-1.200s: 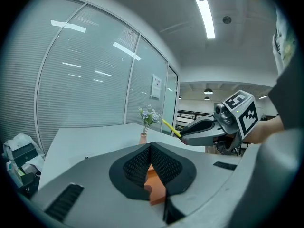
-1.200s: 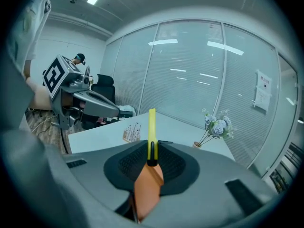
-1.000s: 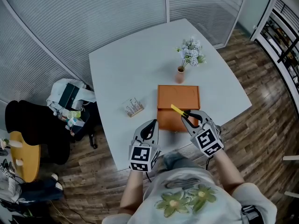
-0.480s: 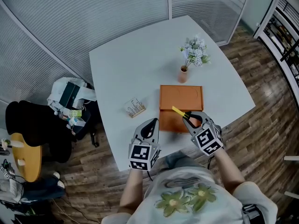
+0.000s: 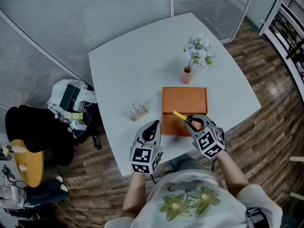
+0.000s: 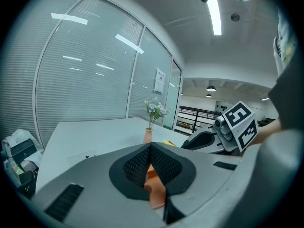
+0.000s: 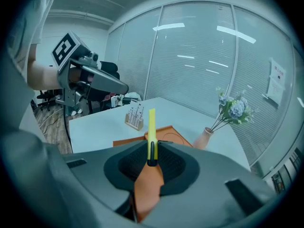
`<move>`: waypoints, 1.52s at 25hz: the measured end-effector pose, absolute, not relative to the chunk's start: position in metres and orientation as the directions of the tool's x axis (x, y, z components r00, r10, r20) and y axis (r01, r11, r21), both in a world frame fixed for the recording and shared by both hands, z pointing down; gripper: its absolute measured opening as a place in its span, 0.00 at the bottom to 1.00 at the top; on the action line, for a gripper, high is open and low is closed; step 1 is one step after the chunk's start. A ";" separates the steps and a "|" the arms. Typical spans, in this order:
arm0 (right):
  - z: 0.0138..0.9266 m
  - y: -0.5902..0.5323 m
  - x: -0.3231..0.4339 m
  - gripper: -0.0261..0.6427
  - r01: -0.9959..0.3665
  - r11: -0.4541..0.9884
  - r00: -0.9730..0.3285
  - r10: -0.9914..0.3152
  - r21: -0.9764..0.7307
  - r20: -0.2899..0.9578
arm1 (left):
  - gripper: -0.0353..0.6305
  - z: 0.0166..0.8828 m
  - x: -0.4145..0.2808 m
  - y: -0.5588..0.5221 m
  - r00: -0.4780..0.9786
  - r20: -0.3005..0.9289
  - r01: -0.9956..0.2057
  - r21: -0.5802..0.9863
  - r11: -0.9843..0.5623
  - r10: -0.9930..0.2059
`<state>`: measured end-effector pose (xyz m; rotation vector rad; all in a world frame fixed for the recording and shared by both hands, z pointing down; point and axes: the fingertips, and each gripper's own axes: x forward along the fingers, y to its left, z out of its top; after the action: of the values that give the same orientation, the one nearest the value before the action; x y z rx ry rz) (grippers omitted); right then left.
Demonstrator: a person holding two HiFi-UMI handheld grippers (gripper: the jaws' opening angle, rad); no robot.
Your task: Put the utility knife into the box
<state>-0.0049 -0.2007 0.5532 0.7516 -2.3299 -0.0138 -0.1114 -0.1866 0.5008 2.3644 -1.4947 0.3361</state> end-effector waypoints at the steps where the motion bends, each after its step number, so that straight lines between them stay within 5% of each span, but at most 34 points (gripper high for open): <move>1: 0.555 -0.201 -0.005 0.15 -0.510 0.835 -0.601 -0.517 0.205 0.609 | 0.06 0.502 -0.111 -0.187 0.424 0.366 -0.905 0.146 -0.399 -0.828; 38: 0.606 -0.201 -0.012 0.15 -0.419 0.885 -0.562 -0.429 0.204 0.707 | 0.04 0.509 -0.093 -0.188 0.500 0.360 -0.866 0.188 -0.464 -0.787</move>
<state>-0.0122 -0.2013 0.6062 0.6067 -2.2333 -0.0164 -0.0930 -0.1877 0.5091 2.4034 -1.3803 0.3169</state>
